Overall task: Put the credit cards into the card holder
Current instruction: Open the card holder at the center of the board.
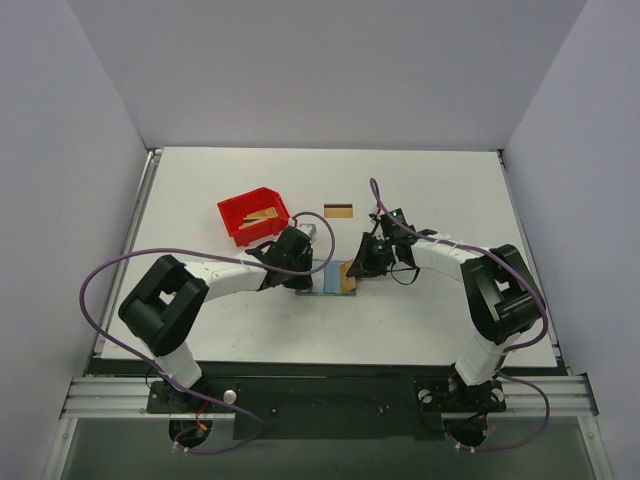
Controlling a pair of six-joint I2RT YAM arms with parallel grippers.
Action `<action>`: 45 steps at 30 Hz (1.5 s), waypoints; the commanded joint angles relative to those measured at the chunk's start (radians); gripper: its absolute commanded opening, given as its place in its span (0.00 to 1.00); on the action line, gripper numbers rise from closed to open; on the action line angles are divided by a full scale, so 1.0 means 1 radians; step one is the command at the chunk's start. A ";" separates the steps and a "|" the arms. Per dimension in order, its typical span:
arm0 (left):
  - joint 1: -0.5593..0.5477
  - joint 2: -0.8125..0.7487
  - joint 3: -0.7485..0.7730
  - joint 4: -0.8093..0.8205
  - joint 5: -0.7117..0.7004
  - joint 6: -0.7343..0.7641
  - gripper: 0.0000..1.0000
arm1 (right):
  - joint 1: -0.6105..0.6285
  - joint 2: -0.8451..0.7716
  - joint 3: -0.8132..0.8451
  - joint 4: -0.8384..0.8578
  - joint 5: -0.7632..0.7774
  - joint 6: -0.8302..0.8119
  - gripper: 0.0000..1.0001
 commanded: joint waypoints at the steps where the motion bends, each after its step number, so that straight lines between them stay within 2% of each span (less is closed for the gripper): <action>1: 0.005 0.004 -0.020 -0.012 -0.007 -0.001 0.00 | 0.010 0.023 0.030 0.004 -0.011 0.010 0.00; 12: 0.005 -0.048 0.026 0.022 -0.007 0.016 0.00 | 0.016 0.049 0.023 -0.010 0.026 0.006 0.00; 16: -0.005 -0.057 0.077 0.082 0.064 0.039 0.00 | 0.015 0.066 0.021 -0.008 0.033 0.006 0.00; 25: -0.096 0.035 0.189 0.125 0.144 0.100 0.00 | 0.016 0.081 0.018 -0.002 0.036 0.004 0.00; 33: -0.108 0.131 0.216 0.085 0.102 0.094 0.00 | 0.013 0.081 0.020 0.001 0.035 0.009 0.00; 45: -0.081 0.144 0.141 0.039 0.002 0.064 0.00 | 0.002 0.060 0.004 0.002 0.033 0.009 0.00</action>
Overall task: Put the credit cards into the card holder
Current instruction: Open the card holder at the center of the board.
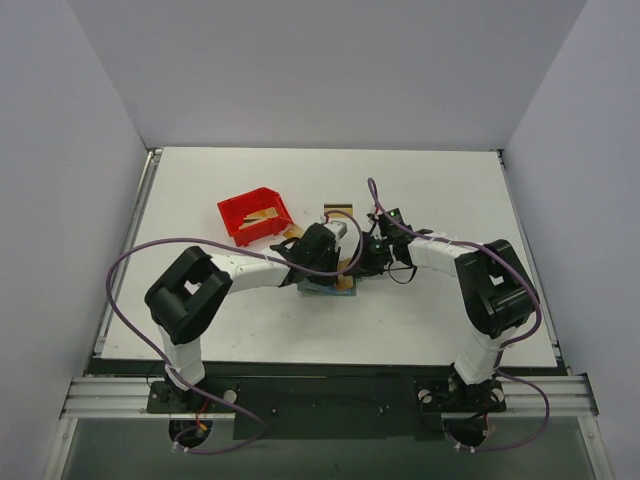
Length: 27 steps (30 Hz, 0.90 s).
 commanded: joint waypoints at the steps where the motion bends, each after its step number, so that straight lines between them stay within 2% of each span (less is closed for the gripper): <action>1: 0.024 -0.001 -0.040 -0.024 -0.051 -0.022 0.00 | -0.005 0.001 -0.011 -0.045 0.054 -0.013 0.00; 10: 0.089 -0.043 -0.147 -0.015 -0.082 -0.048 0.00 | -0.026 -0.034 -0.028 -0.045 0.048 -0.016 0.00; 27: 0.106 -0.046 -0.178 -0.009 -0.074 -0.057 0.00 | -0.048 -0.046 -0.058 -0.037 0.049 -0.011 0.00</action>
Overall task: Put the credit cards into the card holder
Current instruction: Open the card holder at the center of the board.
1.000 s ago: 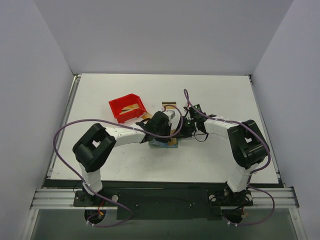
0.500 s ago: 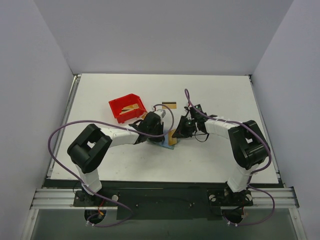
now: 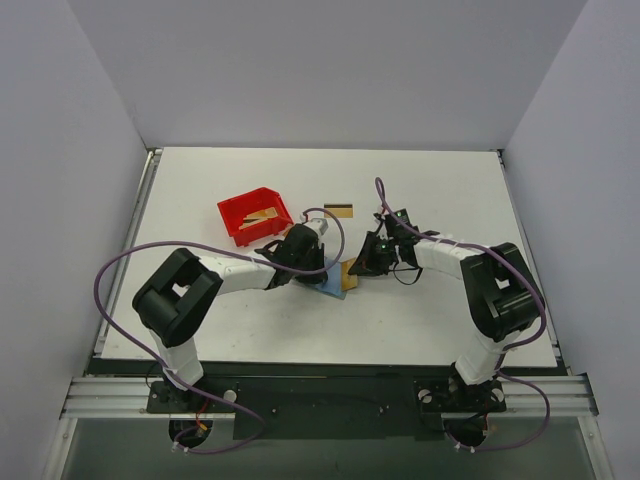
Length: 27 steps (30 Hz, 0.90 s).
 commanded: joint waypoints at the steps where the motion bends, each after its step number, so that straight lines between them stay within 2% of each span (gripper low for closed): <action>1: 0.029 0.009 -0.042 -0.122 -0.067 0.020 0.00 | -0.007 -0.015 -0.025 -0.045 0.051 -0.009 0.00; 27: 0.030 0.003 -0.042 -0.117 -0.058 0.021 0.00 | -0.019 -0.072 -0.071 -0.054 0.074 0.004 0.00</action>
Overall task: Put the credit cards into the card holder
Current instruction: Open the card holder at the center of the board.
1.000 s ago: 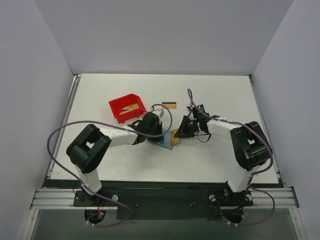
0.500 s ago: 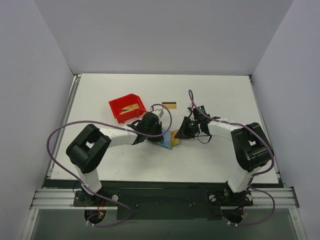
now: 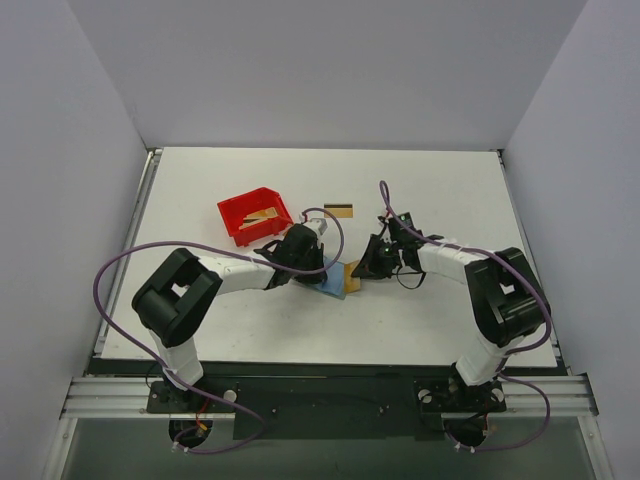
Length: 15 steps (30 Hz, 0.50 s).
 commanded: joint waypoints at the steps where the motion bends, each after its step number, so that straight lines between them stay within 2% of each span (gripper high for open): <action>1: 0.025 0.005 -0.037 -0.121 -0.065 0.024 0.00 | -0.012 -0.038 -0.025 -0.065 0.061 -0.011 0.00; 15: 0.025 0.009 -0.037 -0.123 -0.062 0.022 0.00 | -0.012 -0.032 -0.021 -0.065 0.050 -0.011 0.00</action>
